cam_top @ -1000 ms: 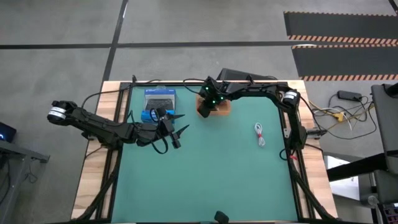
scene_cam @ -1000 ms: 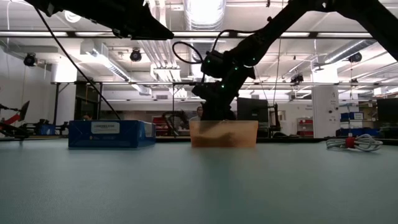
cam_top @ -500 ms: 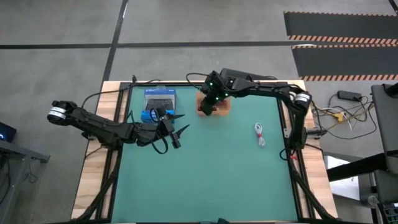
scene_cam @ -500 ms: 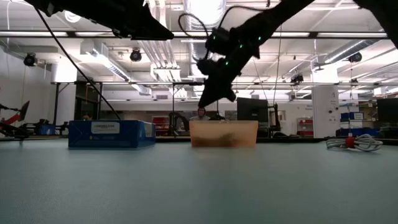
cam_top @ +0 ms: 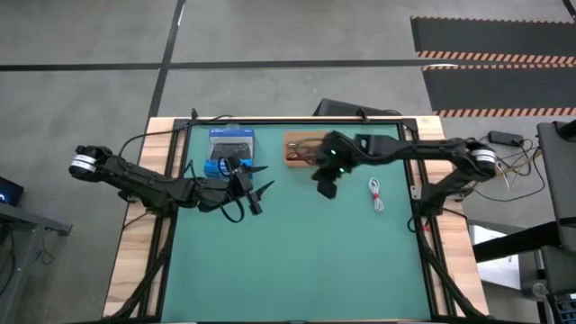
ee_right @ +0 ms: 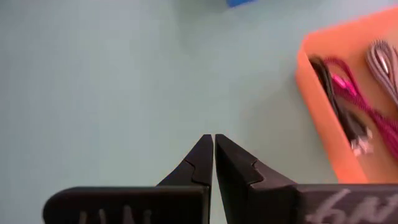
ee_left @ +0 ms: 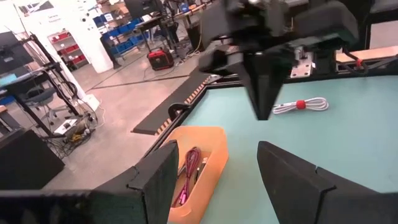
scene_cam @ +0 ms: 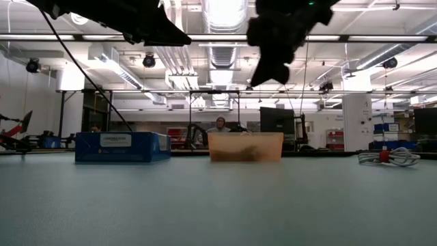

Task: Pick and place USB-C Cables
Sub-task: Put the white charger cable into the orange bin

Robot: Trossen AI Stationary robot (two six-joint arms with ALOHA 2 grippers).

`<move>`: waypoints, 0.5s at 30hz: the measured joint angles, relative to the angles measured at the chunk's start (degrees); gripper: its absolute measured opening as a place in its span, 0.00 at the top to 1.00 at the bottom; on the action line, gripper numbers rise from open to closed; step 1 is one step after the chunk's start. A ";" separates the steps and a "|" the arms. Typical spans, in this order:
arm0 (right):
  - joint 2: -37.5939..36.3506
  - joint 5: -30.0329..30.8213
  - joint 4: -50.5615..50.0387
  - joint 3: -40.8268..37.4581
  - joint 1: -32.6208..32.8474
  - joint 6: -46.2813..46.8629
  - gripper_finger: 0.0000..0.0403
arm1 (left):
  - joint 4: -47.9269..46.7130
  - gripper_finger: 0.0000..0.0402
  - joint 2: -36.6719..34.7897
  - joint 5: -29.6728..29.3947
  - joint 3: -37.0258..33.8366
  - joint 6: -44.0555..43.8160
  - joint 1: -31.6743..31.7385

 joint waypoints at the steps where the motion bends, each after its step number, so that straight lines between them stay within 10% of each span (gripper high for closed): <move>1: -1.77 1.42 0.95 -2.18 0.79 0.95 0.98 | 0.06 0.49 0.00 0.00 0.00 -0.04 0.00; 15: -21.80 13.63 -5.48 -25.72 0.93 21.95 0.98 | 0.05 0.49 0.00 0.17 0.00 -7.28 -0.04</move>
